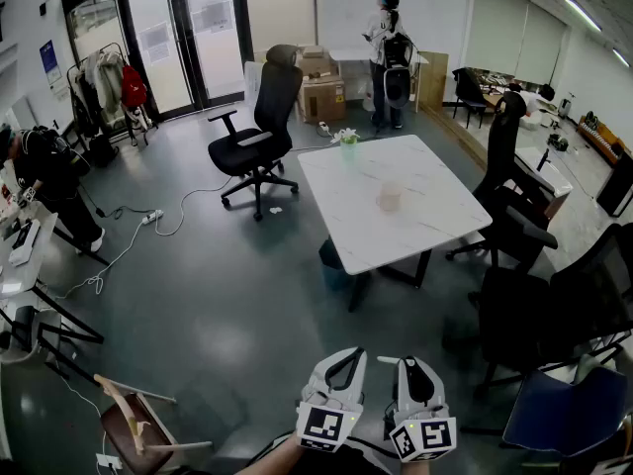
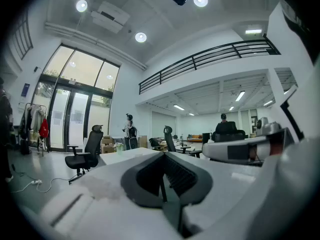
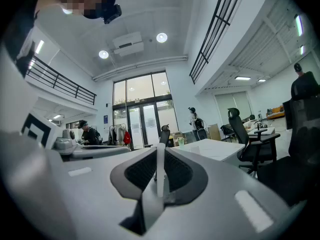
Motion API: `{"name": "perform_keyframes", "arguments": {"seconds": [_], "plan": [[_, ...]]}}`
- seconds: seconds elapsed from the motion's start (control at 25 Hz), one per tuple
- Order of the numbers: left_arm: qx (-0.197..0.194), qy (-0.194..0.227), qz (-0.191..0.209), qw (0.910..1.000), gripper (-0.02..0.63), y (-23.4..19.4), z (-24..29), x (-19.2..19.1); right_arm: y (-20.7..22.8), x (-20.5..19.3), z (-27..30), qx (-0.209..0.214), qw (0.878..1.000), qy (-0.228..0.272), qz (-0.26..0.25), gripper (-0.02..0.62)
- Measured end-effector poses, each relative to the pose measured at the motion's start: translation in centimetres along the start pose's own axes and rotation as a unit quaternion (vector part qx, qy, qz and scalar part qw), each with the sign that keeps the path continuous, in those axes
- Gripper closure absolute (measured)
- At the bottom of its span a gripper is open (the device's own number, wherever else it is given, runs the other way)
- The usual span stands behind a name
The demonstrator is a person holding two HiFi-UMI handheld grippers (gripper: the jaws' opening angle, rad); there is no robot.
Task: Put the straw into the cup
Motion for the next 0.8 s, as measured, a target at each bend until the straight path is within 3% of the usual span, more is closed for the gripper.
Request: {"name": "perform_keyframes", "arguments": {"seconds": [0.8], "plan": [[0.041,0.008,-0.027,0.9988,0.604,-2.8,2.2,0.4,0.5,0.3,4.6,0.025,1.0,-0.001,-0.007,0.551]]}}
Point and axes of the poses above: the fingertips, and each gripper's own axes: z forward along the fingers, y to its right, x out of its top, the point moved 8 cm from there along -z, backward along the fingers, and after that the axes turned 4 degrees about -x, right-handed, at the moved point
